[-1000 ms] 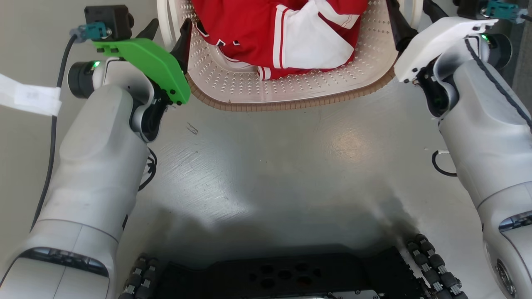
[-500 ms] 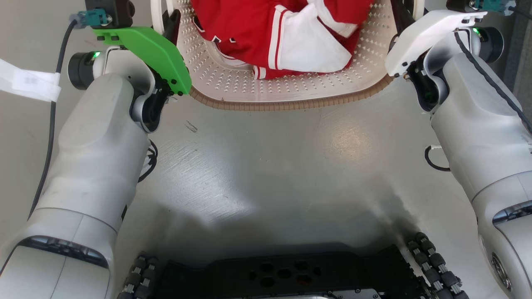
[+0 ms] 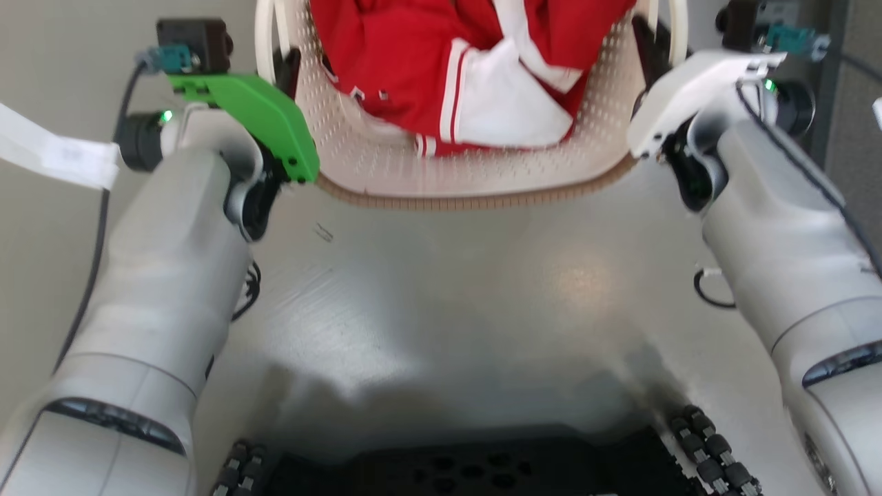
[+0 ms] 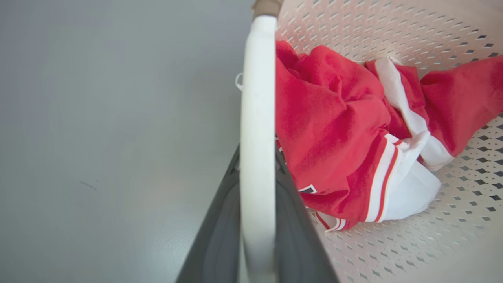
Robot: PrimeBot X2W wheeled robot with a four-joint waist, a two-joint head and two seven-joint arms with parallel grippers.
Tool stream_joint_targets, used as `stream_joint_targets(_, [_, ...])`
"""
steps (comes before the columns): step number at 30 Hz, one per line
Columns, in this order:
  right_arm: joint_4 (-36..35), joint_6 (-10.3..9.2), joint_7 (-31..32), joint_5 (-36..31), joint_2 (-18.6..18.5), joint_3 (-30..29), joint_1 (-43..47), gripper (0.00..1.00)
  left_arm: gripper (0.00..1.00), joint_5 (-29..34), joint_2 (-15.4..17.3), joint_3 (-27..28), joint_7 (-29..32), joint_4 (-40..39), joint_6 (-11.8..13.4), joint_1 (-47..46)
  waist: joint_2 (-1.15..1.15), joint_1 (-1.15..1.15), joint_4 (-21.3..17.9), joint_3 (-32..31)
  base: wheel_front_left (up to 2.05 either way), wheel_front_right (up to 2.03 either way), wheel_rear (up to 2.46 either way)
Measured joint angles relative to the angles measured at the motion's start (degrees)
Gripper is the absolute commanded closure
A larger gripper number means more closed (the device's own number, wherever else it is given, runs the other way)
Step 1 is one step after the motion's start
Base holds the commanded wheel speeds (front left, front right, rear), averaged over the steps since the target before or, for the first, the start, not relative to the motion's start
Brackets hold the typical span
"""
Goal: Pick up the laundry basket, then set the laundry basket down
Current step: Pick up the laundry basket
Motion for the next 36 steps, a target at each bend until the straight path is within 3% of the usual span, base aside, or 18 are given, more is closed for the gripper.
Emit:
stream_joint_targets(14, [3.15, 0.02, 0.15, 4.63, 0.91, 2.75, 5.81, 1.0, 1.0, -2.61, -0.05, -4.79, 0.42, 2.07, -0.02, 5.79, 0.0, 0.0, -0.43, -9.69, 0.0, 0.0, 0.0])
stream_joint_targets(36, [2.99, -0.01, 8.87, 11.09, 1.05, 10.01, 13.4, 1.0, 1.0, -7.34, -0.04, -7.97, 4.32, 4.53, -0.1, 13.43, 0.0, 0.0, -1.59, -24.97, 0.0, 0.0, 0.0])
